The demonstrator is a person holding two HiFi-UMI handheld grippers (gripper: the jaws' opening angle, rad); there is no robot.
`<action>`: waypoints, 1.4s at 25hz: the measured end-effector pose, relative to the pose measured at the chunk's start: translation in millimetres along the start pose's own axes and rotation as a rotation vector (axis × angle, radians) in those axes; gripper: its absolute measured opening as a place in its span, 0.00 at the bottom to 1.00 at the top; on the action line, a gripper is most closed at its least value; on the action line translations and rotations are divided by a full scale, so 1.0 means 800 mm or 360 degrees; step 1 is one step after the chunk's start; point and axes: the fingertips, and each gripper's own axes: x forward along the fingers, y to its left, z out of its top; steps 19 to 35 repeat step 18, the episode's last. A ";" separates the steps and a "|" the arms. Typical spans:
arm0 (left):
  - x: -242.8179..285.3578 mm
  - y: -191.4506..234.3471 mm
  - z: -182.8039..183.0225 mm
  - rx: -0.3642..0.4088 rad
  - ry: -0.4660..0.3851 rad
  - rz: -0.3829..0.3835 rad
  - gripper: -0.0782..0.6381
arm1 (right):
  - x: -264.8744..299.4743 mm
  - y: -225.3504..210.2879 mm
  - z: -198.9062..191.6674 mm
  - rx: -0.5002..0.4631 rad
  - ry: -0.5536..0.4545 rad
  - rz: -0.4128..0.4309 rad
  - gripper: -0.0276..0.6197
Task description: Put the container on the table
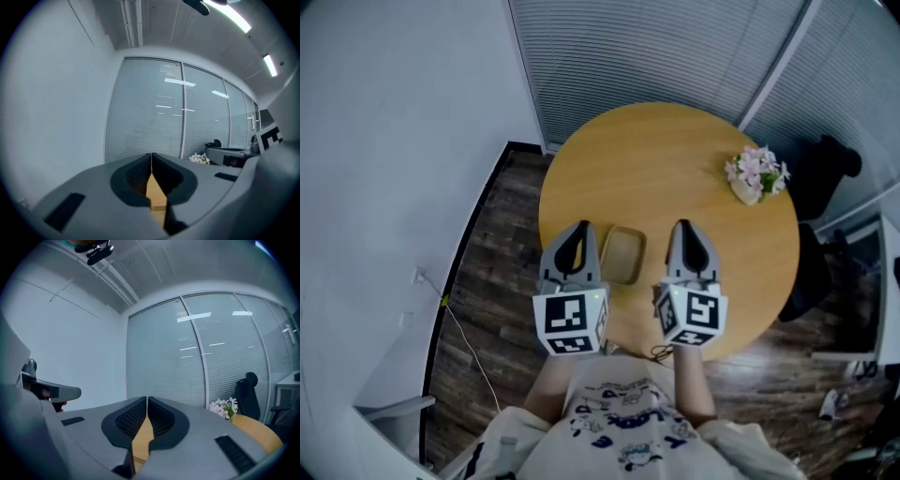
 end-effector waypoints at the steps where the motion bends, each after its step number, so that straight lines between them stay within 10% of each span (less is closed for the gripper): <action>1: -0.001 0.000 0.000 -0.0001 0.0000 0.0001 0.12 | -0.001 0.001 0.000 0.0000 0.0001 -0.0002 0.06; 35: 0.000 -0.003 0.000 -0.0014 0.0006 -0.0005 0.12 | -0.001 -0.002 -0.003 -0.0011 0.0033 -0.0006 0.06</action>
